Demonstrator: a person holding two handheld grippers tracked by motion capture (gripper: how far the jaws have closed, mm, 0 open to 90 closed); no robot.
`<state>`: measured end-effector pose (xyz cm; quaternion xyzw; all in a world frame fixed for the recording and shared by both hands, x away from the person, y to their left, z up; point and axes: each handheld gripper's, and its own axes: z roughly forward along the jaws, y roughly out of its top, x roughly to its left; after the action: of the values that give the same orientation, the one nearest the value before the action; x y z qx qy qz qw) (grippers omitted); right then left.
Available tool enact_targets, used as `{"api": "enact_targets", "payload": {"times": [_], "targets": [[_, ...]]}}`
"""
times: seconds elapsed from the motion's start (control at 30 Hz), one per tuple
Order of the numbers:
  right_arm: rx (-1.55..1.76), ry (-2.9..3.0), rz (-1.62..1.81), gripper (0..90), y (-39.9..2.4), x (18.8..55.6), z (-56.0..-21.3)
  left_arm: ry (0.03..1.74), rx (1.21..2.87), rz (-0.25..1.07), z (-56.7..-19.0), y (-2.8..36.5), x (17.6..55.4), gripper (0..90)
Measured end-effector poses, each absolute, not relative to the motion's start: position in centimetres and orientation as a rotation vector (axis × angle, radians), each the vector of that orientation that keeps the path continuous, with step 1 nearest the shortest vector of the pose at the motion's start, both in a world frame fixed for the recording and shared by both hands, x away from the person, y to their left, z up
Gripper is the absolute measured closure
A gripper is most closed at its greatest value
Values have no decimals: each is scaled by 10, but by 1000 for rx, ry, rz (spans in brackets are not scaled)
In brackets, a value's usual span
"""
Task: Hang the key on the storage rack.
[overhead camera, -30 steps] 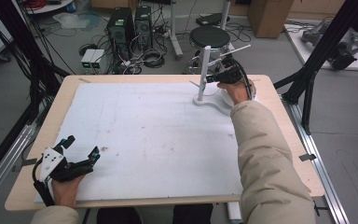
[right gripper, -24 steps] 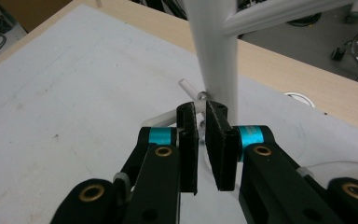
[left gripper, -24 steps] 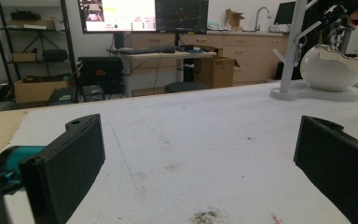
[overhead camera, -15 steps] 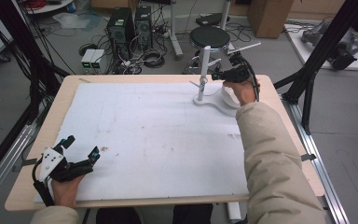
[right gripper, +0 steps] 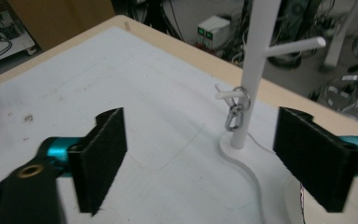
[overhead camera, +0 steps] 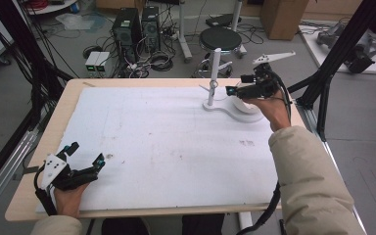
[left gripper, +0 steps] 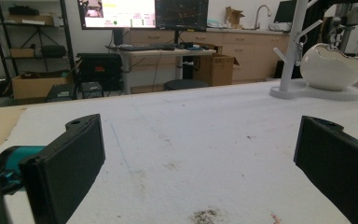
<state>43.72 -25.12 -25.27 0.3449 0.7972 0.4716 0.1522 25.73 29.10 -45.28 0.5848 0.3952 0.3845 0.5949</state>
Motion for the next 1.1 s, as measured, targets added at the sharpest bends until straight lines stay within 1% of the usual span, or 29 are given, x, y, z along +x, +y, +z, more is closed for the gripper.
{"api": "enact_targets", "payload": {"times": [0.03,0.07,0.13,0.33,0.5,0.57,0.6,0.67,0.93,1.1], "targets": [[976,2266,1390,78,-252,431,-253,917,1356,896,-453,291,257,23],[953,2251,1441,0,-252,426,-254,915,1358,899,-453,291,257,23],[907,2247,1517,3,-254,418,-258,918,1357,894,-453,291,257,22],[760,2207,1588,4,-260,387,-278,917,1360,901,-453,291,257,23],[738,2128,1667,3,-270,365,-301,923,1366,898,-453,291,258,23],[761,2067,1693,3,-280,353,-320,923,1366,897,-453,290,258,23],[761,2067,1693,3,-280,353,-320,924,1366,898,-453,290,258,23],[801,2016,1692,3,-287,346,-333,925,1364,898,-453,290,258,23],[800,1888,1740,3,-307,322,-390,923,1366,900,-453,290,257,23],[812,1812,1749,3,-310,313,-411,924,1366,902,-453,290,257,23]]}}
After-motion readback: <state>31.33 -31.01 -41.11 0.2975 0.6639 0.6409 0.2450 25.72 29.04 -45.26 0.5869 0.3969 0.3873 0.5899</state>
